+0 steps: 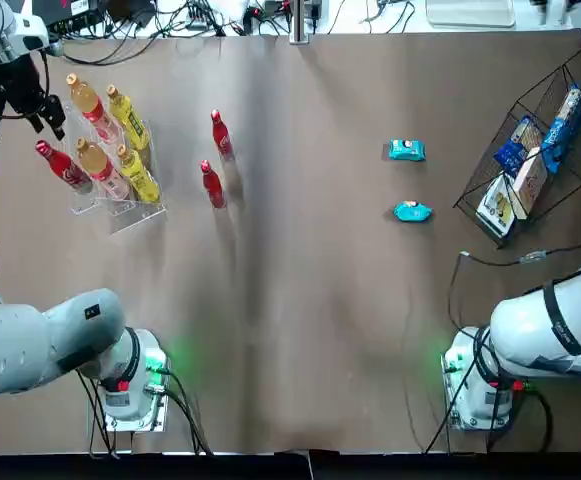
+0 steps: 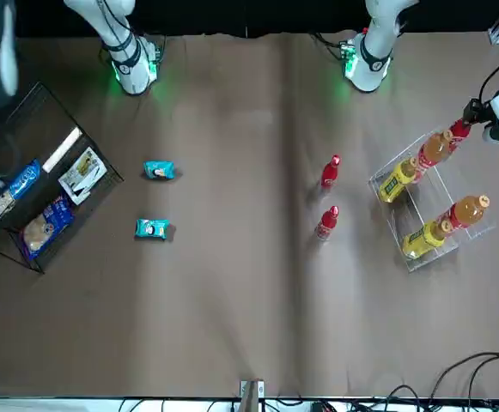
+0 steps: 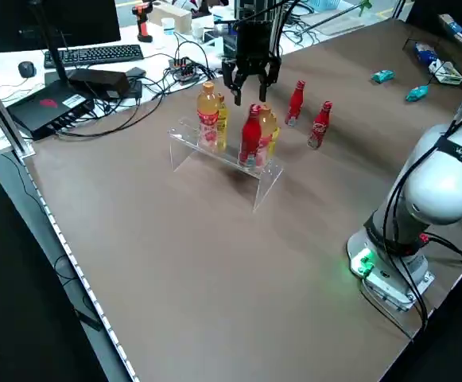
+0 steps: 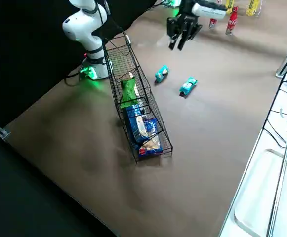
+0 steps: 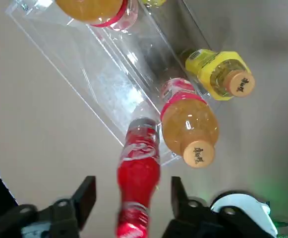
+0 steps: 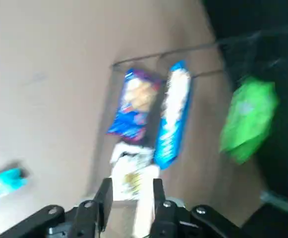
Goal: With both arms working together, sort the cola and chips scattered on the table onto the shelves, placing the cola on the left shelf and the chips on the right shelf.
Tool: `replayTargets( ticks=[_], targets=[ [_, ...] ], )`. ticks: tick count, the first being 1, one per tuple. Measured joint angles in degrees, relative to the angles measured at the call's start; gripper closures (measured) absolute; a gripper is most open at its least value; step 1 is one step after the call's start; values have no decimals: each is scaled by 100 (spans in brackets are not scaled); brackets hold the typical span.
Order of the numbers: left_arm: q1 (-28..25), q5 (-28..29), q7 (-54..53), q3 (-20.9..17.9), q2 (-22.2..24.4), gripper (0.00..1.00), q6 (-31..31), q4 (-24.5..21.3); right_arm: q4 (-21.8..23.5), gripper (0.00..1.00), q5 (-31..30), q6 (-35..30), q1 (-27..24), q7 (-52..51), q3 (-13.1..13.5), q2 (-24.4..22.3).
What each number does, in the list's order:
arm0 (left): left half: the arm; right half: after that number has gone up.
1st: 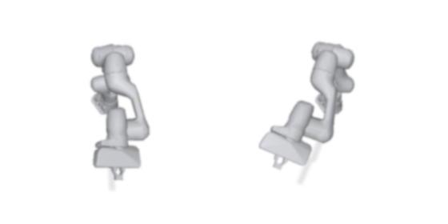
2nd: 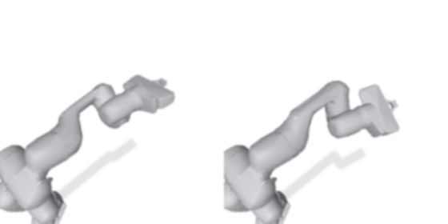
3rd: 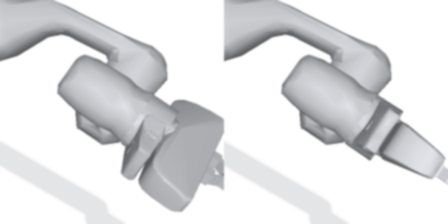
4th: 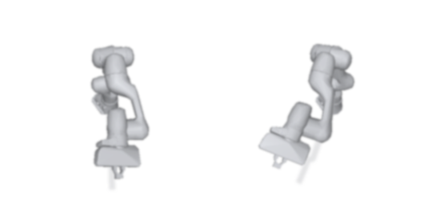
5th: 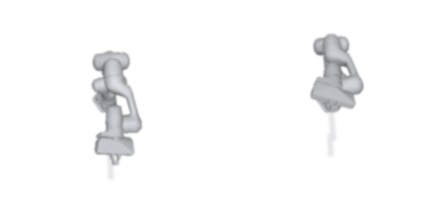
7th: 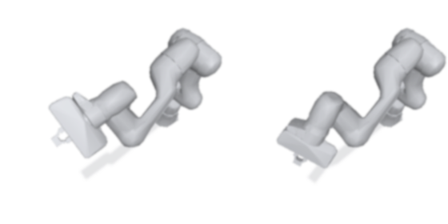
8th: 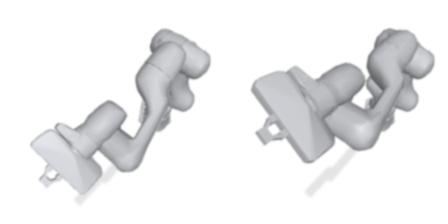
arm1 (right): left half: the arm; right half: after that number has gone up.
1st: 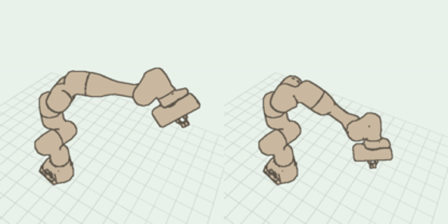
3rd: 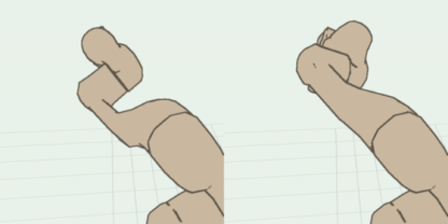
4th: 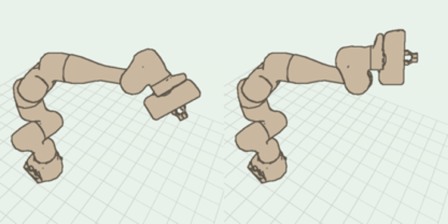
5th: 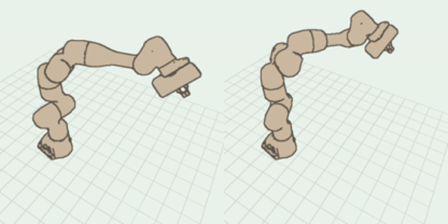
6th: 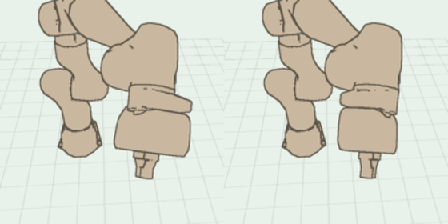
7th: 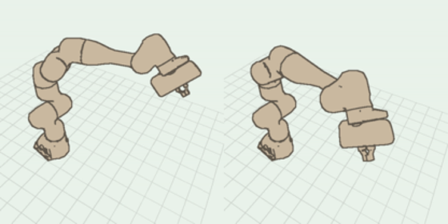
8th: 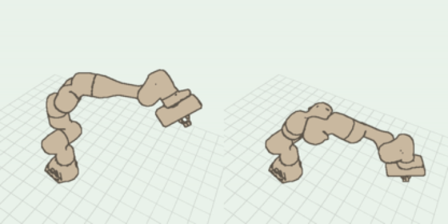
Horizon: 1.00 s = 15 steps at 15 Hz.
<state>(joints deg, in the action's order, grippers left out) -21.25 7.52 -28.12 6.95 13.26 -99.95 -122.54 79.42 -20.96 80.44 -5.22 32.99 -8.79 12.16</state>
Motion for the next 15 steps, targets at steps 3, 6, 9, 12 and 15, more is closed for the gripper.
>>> replayTargets(
  ticks=[3, 6, 9, 12, 15],
  targets=[
    [19, 0, 0, 4, 1, 6, -26, 196, 102, 54, 779, -13, 241, 1176, 1, 44],
    [119, -9, 31, 84, -41, 0, 31, 710, 244, 39, 1340, 107, 463, 2305, 3, 454],
    [315, -162, 570, 487, -244, 0, 218, 1164, 283, 34, 1761, 488, 593, 3025, 5, 1103],
    [614, -591, 1795, 1183, -639, 0, 228, 1331, 299, 34, 1840, 638, 721, 3393, 7, 1658],
    [1521, -689, 3635, 1721, -1674, 0, 161, 1821, 541, 38, 1846, 1540, 942, 3711, 8, 2159]
  ],
)
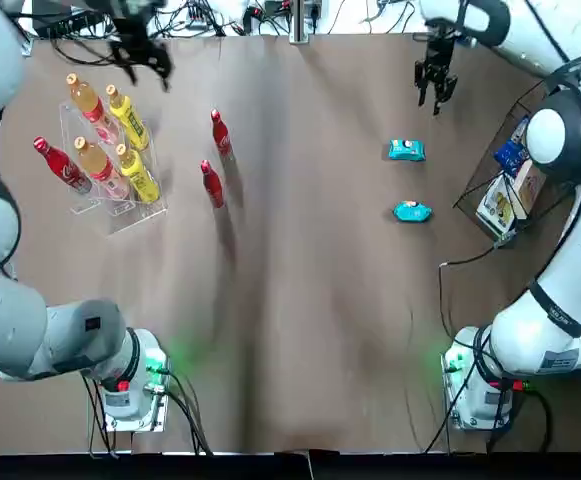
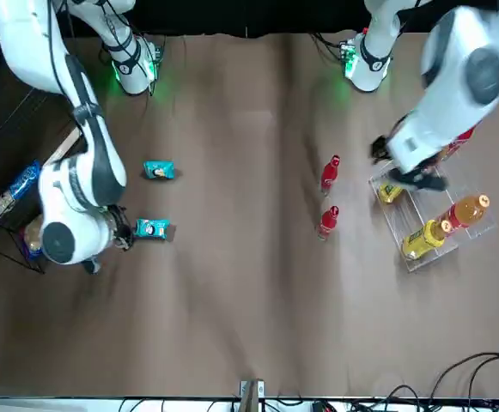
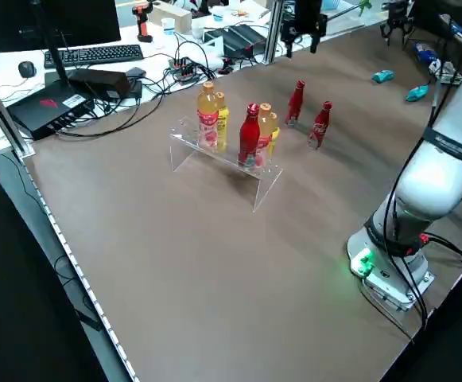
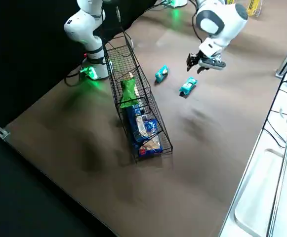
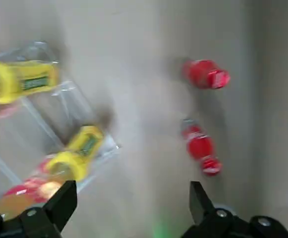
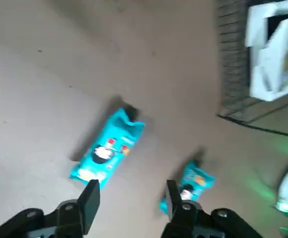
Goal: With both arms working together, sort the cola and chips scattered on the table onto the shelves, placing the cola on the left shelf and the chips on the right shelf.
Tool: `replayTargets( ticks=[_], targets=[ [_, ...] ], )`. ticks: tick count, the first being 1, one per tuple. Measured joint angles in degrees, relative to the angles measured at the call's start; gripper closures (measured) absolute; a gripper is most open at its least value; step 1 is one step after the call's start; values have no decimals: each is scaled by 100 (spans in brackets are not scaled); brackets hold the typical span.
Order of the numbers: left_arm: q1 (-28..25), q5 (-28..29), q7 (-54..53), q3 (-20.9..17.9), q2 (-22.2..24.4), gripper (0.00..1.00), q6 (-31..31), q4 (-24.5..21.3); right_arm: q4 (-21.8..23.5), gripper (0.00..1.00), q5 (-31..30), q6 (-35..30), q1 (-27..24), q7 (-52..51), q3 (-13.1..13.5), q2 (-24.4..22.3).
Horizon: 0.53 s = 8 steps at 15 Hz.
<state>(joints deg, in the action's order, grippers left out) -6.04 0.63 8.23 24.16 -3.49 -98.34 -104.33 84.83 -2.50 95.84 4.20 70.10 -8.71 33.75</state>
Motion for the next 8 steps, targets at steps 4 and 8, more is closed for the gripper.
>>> replayTargets(
  ticks=[4, 8],
  targets=[
    [624, 294, 605, 2, -1001, 0, -292, 456, 147, 33, -3, 712, 139, 760, 6, 343],
    [648, 329, 777, 1, -1425, 0, -799, 546, 157, 34, -20, 834, 269, 1186, 38, 609]
  ],
)
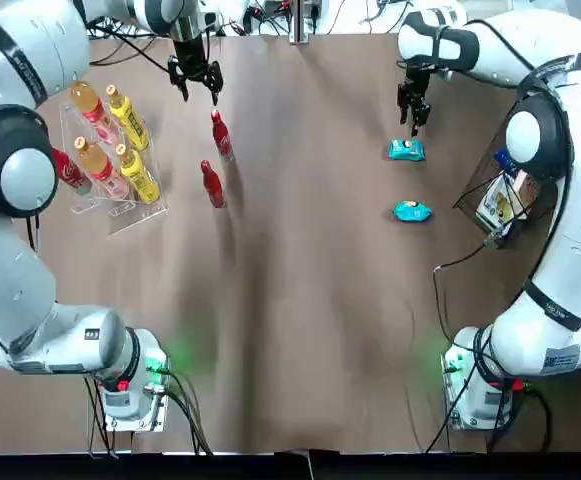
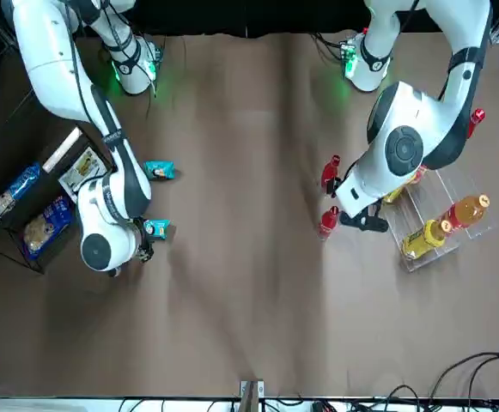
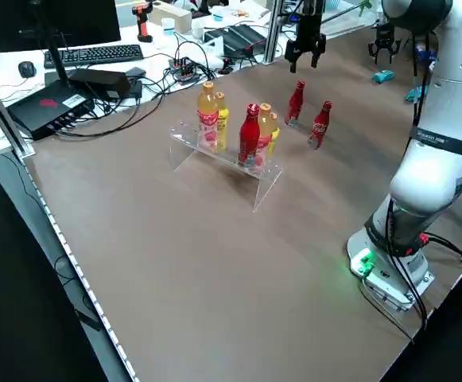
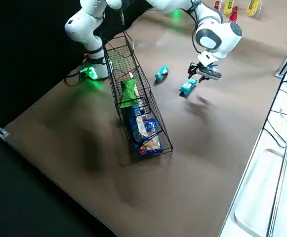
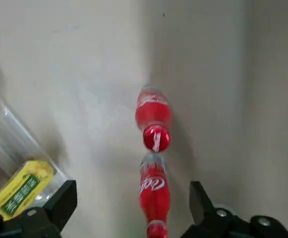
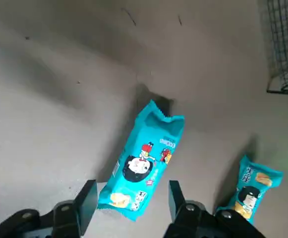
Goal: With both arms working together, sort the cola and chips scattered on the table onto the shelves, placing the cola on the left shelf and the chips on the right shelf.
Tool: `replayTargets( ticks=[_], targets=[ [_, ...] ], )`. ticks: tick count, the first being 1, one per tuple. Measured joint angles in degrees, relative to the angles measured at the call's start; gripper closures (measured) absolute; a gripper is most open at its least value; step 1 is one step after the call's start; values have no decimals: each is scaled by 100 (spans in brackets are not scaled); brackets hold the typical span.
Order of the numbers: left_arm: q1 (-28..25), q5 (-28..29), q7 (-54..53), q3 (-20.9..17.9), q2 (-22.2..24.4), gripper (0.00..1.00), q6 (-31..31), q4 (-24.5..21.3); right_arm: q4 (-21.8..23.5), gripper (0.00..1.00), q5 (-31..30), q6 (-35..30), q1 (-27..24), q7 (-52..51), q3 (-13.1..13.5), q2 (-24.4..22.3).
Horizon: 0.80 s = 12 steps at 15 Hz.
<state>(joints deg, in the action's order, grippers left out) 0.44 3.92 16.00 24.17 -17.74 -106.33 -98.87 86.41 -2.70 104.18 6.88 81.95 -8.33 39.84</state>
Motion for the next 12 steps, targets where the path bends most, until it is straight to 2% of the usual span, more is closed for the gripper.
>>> replayTargets(
  ticks=[4, 8, 11, 12],
  targets=[
    [14, 0, 21, 0, -262, 0, -401, 3, 9, 35, -55, -6, 65, 113, 22, 69],
    [99, 21, 226, -7, -470, 1, -904, 7, 42, 35, -380, -4, 68, 220, 35, 294],
    [214, 337, 483, -10, -610, 4, -1103, 7, 42, 35, -438, 6, 79, 233, 39, 424],
    [266, 626, 735, -17, -665, 17, -1110, 7, 42, 36, -439, 6, 114, 257, 39, 434]
  ],
)
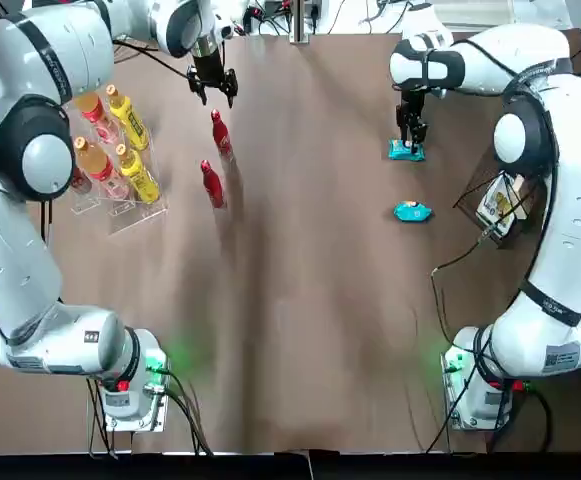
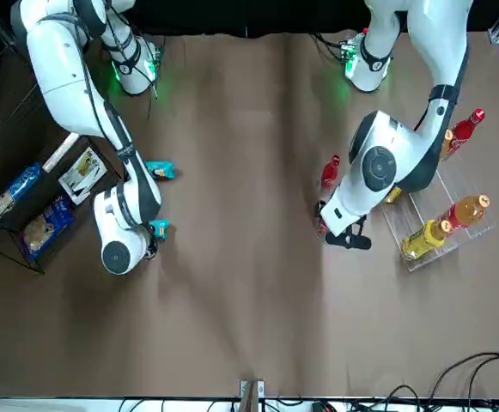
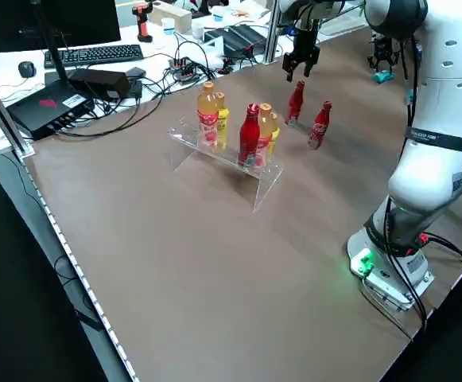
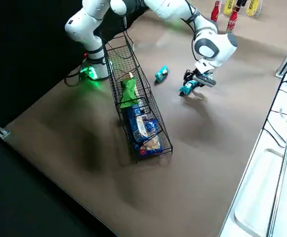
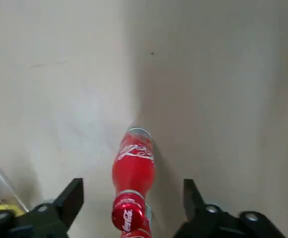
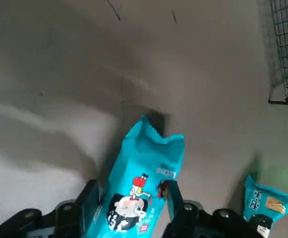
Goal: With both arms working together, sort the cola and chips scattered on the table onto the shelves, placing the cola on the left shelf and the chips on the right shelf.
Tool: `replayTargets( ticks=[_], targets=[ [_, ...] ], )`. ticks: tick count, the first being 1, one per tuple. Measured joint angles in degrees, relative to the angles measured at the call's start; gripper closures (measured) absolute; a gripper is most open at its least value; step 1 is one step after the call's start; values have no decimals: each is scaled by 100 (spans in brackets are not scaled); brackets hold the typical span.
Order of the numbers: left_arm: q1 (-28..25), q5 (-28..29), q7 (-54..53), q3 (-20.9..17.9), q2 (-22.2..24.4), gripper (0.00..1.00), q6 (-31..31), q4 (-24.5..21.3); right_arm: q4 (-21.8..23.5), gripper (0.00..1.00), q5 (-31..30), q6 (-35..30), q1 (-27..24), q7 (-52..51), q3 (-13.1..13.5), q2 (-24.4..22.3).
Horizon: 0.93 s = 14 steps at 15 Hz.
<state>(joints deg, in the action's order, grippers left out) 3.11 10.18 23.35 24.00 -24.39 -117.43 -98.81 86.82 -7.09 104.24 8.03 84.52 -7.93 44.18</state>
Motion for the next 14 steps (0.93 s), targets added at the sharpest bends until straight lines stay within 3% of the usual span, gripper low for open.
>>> replayTargets(
  ticks=[5, 9, 12, 14],
  targets=[
    [8, 88, 162, -10, -9, 31, 0, 1, -1, 48, -6, 1, 56, 65, 7, 0],
    [62, 88, 392, -9, -40, 38, 9, -8, -25, 84, -17, 45, 56, 71, 18, -7],
    [94, 90, 569, -9, -92, 39, 24, -75, -89, 94, -133, 52, 60, 72, 17, -41],
    [94, 90, 591, -10, -116, 40, 59, -113, -246, 94, -246, 34, 57, 68, 32, -84]
  ],
)
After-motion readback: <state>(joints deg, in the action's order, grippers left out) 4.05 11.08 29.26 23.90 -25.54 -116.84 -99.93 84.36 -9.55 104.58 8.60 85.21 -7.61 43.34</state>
